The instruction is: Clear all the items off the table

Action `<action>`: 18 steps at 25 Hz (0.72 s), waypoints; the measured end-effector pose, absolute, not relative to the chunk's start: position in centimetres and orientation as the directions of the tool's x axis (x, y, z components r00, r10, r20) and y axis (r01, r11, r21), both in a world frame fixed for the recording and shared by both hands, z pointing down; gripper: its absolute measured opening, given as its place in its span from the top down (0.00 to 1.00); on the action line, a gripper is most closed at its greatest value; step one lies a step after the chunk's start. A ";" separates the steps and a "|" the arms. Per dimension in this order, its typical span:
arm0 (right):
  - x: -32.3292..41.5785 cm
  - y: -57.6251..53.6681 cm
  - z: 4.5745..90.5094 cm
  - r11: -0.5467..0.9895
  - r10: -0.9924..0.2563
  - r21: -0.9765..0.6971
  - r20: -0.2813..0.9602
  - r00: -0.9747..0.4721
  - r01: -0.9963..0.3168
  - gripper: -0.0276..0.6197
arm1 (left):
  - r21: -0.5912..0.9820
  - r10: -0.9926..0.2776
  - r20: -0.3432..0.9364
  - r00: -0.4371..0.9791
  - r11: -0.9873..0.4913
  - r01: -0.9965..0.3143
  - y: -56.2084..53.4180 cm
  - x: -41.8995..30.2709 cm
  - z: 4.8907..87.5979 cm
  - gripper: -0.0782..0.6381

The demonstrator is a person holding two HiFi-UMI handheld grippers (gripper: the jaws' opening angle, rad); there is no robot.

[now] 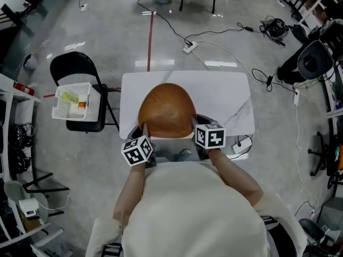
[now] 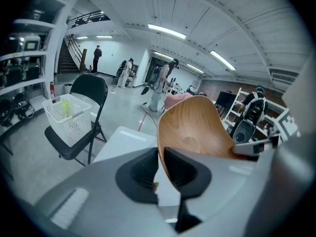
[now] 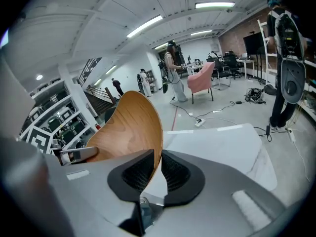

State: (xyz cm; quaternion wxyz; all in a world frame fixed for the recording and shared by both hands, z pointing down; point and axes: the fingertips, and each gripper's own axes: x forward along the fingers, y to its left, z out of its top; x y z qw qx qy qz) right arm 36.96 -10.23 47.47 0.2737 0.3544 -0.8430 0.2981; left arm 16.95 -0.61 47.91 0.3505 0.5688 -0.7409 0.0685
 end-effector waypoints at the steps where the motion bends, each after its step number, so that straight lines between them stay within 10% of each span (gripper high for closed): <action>1: 36.1 -10.1 47.3 0.578 -0.430 -0.307 0.673 -0.602 -0.756 0.89 | 0.299 -0.795 0.596 -0.114 0.351 -0.887 -0.3 16.1 47.8 0.83; 18: 19.2 -5.0 47.0 0.666 -0.348 -0.302 0.682 -0.643 -0.682 0.88 | 0.300 -0.775 0.601 -0.193 0.442 -0.845 6.8 0.4 47.5 0.83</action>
